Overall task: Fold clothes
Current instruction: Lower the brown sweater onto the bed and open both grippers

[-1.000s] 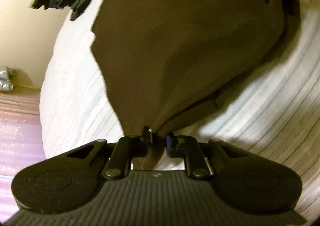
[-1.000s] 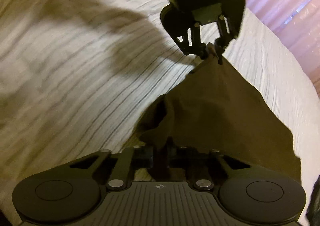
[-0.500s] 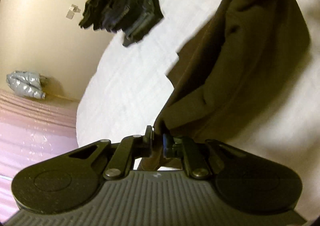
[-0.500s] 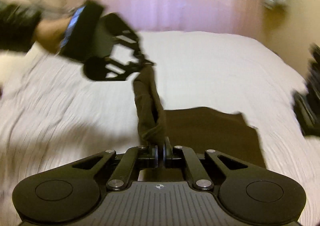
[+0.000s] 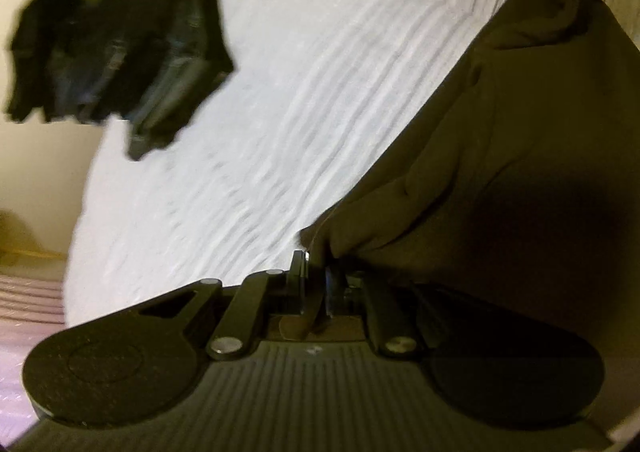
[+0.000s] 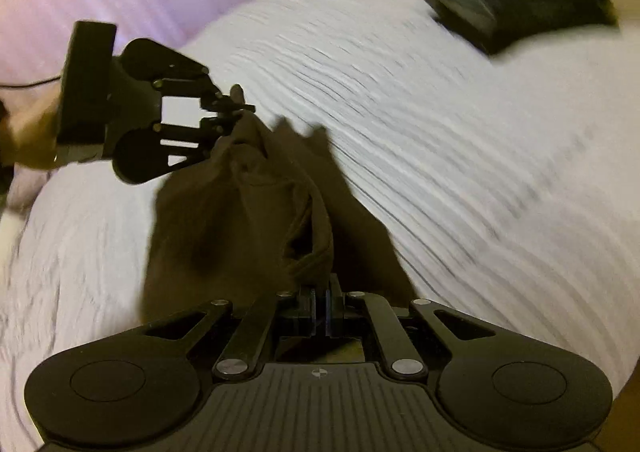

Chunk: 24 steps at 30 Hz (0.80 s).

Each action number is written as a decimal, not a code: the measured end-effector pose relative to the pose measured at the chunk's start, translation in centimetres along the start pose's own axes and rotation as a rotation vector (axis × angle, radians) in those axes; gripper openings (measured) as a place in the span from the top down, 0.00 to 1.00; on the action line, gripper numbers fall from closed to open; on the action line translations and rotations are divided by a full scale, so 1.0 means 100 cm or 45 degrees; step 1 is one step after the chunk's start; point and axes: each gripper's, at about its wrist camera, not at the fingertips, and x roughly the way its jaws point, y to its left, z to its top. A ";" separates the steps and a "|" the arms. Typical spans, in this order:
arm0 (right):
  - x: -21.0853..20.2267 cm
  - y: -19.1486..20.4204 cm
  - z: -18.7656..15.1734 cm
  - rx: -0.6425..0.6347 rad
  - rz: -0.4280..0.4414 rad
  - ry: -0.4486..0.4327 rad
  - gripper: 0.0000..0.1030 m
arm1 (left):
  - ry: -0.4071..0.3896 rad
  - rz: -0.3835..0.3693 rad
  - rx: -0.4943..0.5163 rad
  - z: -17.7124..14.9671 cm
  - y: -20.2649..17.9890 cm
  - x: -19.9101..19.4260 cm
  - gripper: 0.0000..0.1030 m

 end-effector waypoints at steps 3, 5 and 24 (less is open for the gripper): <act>0.010 -0.027 -0.001 0.112 0.031 0.049 0.97 | 0.059 -0.046 -0.022 0.001 -0.006 0.022 0.85; 0.013 -0.041 -0.002 0.222 0.046 0.071 0.97 | 0.080 -0.056 -0.081 0.000 0.000 0.027 0.80; 0.010 0.020 0.017 -0.004 0.107 0.008 0.57 | 0.209 -0.092 -1.030 -0.101 0.003 -0.031 0.60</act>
